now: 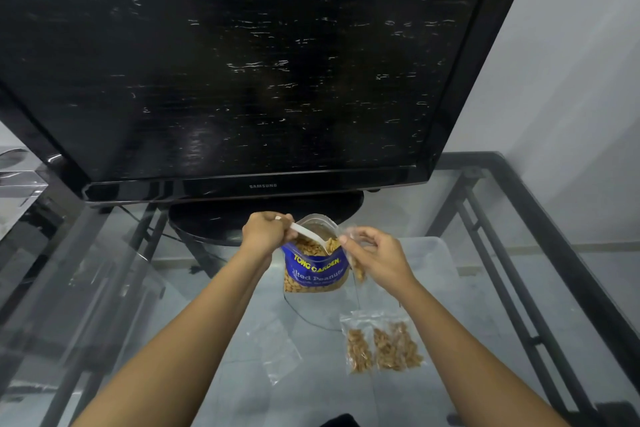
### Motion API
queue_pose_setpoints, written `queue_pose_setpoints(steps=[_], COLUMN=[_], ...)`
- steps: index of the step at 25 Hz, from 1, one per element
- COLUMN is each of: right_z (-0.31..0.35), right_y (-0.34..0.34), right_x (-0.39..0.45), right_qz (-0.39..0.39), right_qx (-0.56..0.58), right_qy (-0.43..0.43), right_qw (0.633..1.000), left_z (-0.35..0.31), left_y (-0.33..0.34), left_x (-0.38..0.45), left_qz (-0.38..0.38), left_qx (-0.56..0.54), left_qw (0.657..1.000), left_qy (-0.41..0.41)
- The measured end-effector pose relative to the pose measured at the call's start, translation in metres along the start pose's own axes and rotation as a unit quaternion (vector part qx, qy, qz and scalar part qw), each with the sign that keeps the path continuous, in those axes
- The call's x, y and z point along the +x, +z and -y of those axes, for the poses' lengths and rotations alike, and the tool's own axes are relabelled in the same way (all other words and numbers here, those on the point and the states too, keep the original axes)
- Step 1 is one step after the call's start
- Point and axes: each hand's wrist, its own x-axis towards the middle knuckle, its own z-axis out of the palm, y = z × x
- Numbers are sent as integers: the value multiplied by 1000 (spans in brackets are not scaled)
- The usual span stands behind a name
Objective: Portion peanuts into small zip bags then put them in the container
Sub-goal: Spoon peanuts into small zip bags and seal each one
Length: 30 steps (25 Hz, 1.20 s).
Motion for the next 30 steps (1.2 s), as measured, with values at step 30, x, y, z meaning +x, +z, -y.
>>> queue_pose_setpoints(steps=[30], right_z=[26], right_y=[20], right_x=[7], right_qz=[26], right_qx=[-82], right_qy=[-93], right_qw=[992], left_z=[-87], left_y=[-14], left_x=[-41], left_qz=[30], left_qx=[263], left_qw=[887], left_qy=[378])
